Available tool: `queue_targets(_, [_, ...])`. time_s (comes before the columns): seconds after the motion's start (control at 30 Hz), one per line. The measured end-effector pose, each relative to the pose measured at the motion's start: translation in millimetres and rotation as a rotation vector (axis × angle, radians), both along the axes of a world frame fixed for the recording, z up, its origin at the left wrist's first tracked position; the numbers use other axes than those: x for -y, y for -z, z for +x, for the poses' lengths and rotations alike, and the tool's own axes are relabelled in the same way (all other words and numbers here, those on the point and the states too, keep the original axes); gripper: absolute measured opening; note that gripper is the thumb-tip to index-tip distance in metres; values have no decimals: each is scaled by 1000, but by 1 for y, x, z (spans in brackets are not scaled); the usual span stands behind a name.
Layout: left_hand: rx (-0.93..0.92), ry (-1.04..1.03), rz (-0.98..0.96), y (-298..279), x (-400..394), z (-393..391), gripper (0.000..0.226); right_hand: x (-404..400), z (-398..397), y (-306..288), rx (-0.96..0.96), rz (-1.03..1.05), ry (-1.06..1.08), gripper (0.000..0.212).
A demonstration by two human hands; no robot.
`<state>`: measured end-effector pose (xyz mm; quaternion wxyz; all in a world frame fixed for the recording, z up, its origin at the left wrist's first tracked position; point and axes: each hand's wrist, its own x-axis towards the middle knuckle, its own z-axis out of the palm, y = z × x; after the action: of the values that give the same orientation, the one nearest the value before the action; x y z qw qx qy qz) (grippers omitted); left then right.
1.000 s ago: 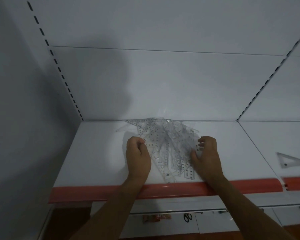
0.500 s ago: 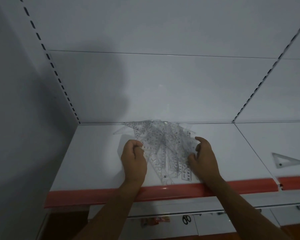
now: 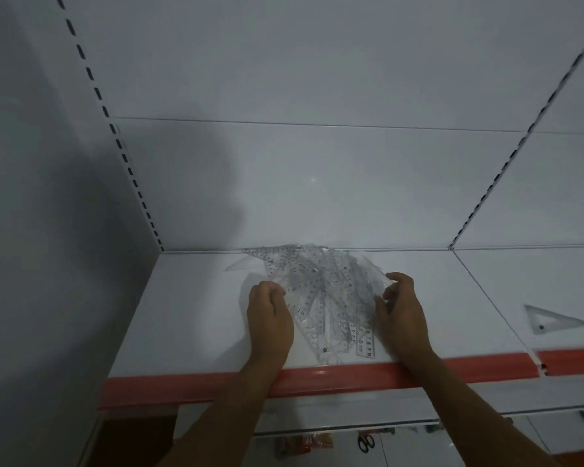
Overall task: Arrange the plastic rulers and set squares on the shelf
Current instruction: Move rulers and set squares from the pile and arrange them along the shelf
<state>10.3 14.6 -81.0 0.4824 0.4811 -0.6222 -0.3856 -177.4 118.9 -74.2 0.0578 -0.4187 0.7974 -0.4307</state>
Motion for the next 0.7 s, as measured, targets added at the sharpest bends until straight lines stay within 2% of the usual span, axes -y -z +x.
queue_targets(0.1, [-8, 32, 17, 1, 0, 0, 28, -3, 2, -6, 44, -60, 35, 37])
queue_targets(0.23, [-9, 78, 4, -3, -3, 2, 35, -8, 1, -15, 65, -86, 121, 18])
queue_targets(0.3, [2, 134, 17, -6, -5, 4, 44, -11, 0, -18, 58, -82, 129, 19])
queue_targets(0.4, [105, 282, 42, -11, -9, 7, 66, -16, 0, -23, 35, -51, 123, 17])
queue_targets(0.47, [220, 277, 8, -19, -11, 4, 70, -23, 2, -28, 100, -41, 147, 14])
queue_targets(0.57, [228, 290, -91, -46, -26, -14, 57, -36, 5, -34, 134, -61, 190, 17])
queue_targets(0.7, [65, 643, -37, -78, -76, -57, 26, -69, 7, -41, 164, -66, 264, 25])
